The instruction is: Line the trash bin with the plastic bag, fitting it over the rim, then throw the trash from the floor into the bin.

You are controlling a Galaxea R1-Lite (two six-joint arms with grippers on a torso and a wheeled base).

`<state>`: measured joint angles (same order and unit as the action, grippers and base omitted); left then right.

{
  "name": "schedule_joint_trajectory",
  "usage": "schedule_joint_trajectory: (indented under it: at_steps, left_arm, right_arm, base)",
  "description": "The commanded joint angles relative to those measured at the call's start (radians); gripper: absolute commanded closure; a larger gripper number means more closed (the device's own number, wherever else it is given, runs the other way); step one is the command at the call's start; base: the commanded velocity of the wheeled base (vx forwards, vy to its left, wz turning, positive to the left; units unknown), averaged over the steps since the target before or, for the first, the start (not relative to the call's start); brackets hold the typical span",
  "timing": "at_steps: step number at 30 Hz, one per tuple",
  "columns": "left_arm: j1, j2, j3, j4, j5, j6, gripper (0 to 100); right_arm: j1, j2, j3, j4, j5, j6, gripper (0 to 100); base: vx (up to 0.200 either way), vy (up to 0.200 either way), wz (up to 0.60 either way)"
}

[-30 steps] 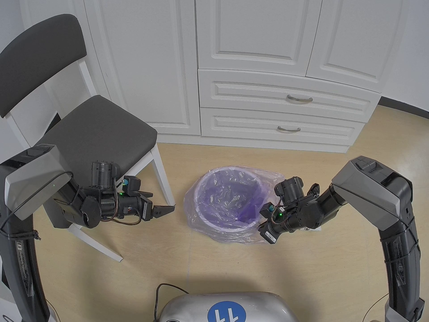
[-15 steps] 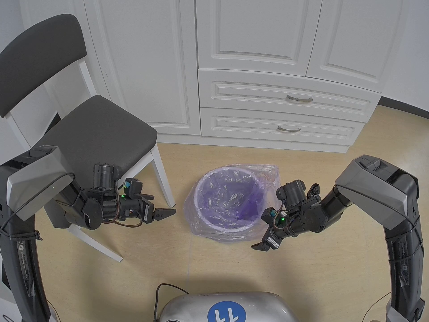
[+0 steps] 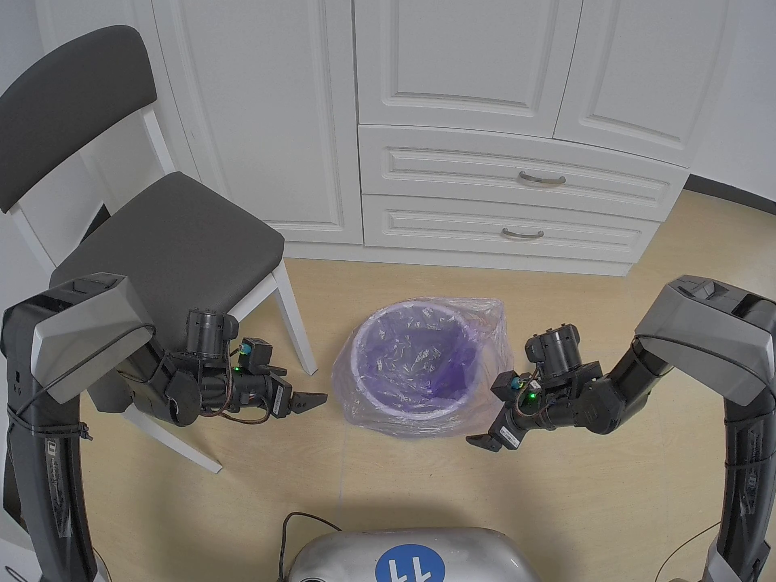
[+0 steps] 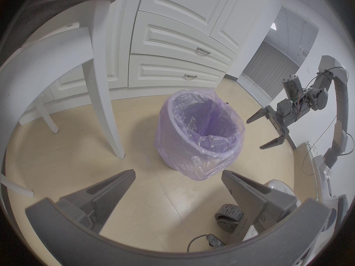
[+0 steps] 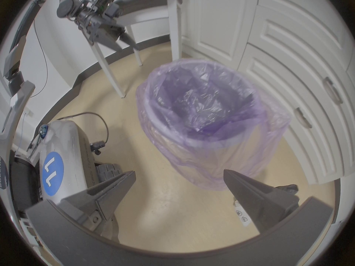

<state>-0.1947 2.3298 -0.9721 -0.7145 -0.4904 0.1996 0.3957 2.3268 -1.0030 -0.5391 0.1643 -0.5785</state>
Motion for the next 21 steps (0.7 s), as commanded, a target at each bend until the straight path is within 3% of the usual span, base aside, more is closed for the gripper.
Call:
schedule_joint_trajectory:
  at_steps: [1,4,5,7,14,18,21]
  left_arm:
    - [-0.005,0.016,0.003,0.000,0.001,0.001,0]
    - [-0.005,0.019,0.007,0.000,0.015,0.001,0]
    - [-0.005,0.019,0.007,0.000,0.015,0.001,0]
    - [-0.014,0.013,0.010,0.000,0.070,0.001,0]
    - [-0.045,-0.010,0.105,-0.082,0.121,-0.009,0]
    - [-0.043,-0.001,0.237,-0.280,0.213,-0.019,0]
    - [-0.045,0.008,0.317,-0.456,0.260,-0.077,0]
  right_arm:
    - [-0.029,-0.115,0.172,-0.180,-0.026,0.063,0]
    - [-0.032,-0.139,0.261,-0.363,-0.060,0.190,0]
    - [-0.032,-0.139,0.261,-0.363,-0.060,0.190,0]
    - [-0.040,-0.132,0.287,-0.478,-0.097,0.347,0]
    - [-0.090,-0.027,0.098,-0.479,-0.107,0.598,0]
    - [-0.087,0.052,-0.029,-0.443,-0.107,0.684,0]
    - [-0.087,0.134,-0.155,-0.387,-0.107,0.767,0]
  base:
    - [0.000,0.000,0.00]
    - [0.000,0.000,0.00]
    - [0.000,0.000,0.00]
    - [0.000,0.000,0.00]
    - [0.000,0.000,0.00]
    - [0.000,0.000,0.00]
    - [0.000,0.000,0.00]
